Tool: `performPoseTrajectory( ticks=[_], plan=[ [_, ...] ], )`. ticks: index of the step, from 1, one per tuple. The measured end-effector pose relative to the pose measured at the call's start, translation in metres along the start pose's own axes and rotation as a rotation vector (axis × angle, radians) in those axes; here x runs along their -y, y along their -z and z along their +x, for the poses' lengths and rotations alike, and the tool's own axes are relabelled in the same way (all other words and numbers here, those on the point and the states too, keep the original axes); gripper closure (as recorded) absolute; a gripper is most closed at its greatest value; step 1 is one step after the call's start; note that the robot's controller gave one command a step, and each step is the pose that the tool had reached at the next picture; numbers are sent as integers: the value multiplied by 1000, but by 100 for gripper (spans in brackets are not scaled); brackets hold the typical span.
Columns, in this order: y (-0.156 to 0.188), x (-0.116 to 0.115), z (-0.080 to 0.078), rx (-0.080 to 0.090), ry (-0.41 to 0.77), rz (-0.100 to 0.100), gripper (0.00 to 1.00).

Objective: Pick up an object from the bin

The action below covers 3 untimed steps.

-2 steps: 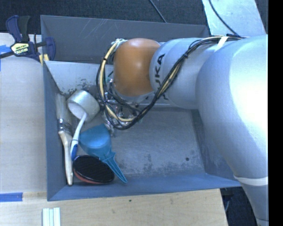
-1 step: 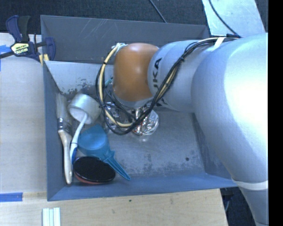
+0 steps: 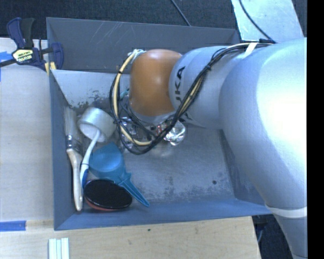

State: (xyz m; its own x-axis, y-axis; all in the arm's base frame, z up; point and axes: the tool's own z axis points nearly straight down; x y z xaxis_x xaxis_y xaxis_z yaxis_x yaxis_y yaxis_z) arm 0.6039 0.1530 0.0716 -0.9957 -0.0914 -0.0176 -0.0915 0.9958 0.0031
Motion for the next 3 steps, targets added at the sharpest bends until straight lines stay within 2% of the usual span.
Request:
performPoseTrajectory(
  ticks=[1,2,3],
  plan=[
    [1,0,0,1,0,0,100],
    [47,0,1,-5,0,1,100],
    [78,0,0,-3,0,0,100]
  ],
)
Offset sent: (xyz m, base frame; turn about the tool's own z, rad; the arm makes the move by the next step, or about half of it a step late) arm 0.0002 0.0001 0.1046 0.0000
